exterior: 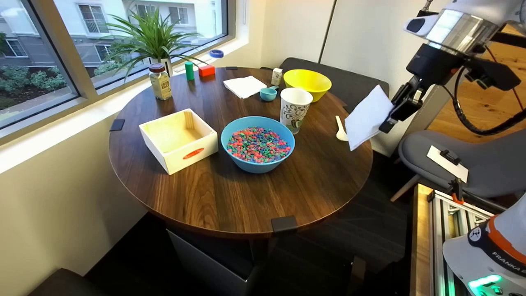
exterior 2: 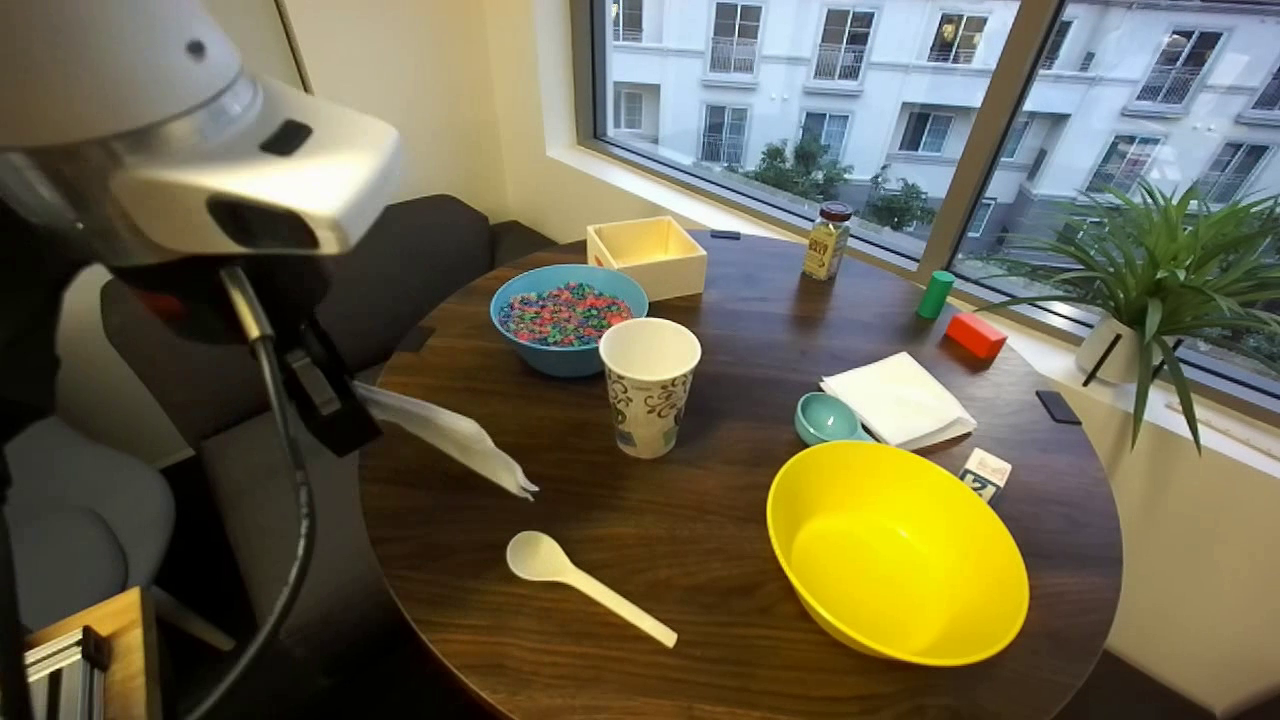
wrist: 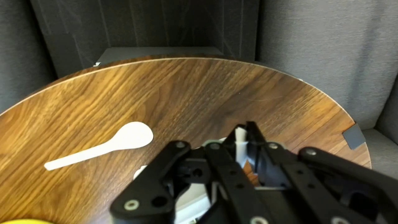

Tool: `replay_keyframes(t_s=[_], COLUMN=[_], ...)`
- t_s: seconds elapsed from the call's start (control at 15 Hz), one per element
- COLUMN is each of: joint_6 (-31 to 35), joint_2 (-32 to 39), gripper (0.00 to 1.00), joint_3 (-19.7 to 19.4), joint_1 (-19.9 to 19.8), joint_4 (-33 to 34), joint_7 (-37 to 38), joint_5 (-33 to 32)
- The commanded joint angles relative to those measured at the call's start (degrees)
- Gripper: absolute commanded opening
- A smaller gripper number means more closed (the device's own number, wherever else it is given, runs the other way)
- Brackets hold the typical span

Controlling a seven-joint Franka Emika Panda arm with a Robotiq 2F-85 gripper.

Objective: Put the paper towels and the spoon on the cup

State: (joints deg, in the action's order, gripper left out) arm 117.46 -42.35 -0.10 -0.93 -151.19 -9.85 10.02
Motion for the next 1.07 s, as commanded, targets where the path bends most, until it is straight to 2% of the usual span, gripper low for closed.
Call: replay_keyframes(t_s=[0.0,0.47,0.6,0.87,1.0], joint_6=[-0.79,2.78,1.69,1.69,2.29], joint_2=[-1.29,1.39,-0.28,-0.26,-0.02], gripper=[0.03,0.03,0.06,0.06,0.03], joint_3=[1.5,3.63,2.5,2.12,2.24], joint_1=[0.54,2.75,3.38,3.4,3.05], joint_4=[3.47,10.92,9.74,9.72,9.82], joint_7=[1.28,0.05,0.79,0.73,-0.27], joint_5=[-6.23,-13.98,-12.7,-12.63,-14.12])
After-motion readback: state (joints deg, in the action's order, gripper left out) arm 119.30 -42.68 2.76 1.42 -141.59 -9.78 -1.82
